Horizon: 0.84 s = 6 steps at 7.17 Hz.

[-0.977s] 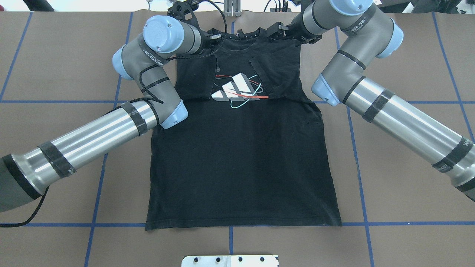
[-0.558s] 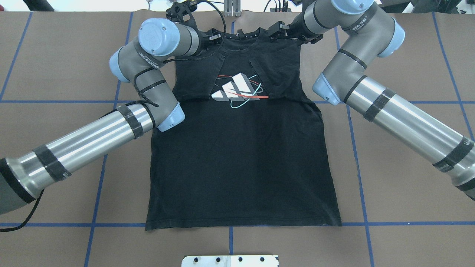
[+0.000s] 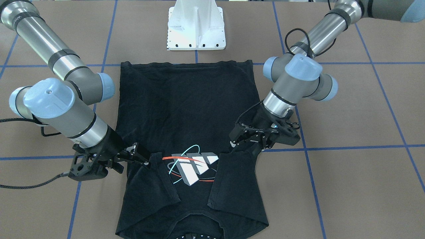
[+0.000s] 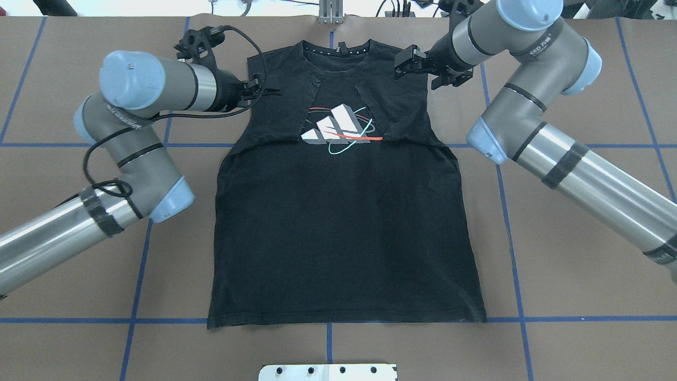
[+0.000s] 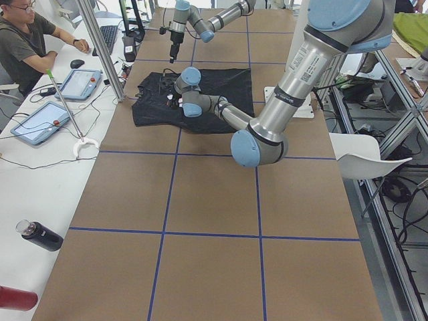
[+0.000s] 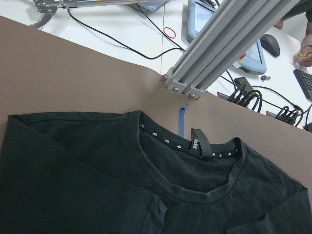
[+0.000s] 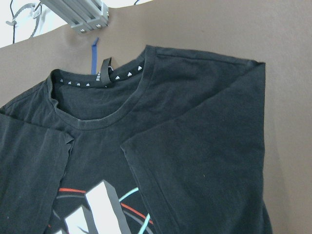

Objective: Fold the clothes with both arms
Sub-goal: 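Release the sleeves and move both grippers toward the shirt hem corners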

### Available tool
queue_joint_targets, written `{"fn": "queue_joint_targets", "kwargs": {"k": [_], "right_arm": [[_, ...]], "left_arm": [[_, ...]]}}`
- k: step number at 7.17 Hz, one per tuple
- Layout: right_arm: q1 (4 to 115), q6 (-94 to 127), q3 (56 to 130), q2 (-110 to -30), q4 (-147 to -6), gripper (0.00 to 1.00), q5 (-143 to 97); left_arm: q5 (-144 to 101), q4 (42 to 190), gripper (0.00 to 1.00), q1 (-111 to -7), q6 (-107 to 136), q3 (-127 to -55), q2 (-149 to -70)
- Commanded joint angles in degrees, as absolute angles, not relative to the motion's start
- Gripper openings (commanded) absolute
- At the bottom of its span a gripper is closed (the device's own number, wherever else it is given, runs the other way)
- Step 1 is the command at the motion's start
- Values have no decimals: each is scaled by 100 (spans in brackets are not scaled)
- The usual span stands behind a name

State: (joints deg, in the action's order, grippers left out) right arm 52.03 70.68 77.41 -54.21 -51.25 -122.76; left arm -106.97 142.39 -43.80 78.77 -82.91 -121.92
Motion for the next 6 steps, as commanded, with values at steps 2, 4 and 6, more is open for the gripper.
{"fn": "queue_joint_targets", "kwargs": {"k": [2, 4, 6], "right_arm": [[5160, 7365, 9768, -7201, -5782, 99, -12822], [4539, 7680, 10762, -8370, -5696, 100, -12718], [3486, 8031, 11004, -8805, -5695, 100, -12246]], "left_arm": [[-11809, 14132, 100, -4430, 7875, -9929, -10395], [-11786, 15145, 100, -4421, 8154, -10448, -9357], [-11795, 15662, 100, -4412, 8288, -10459, -9114]]}}
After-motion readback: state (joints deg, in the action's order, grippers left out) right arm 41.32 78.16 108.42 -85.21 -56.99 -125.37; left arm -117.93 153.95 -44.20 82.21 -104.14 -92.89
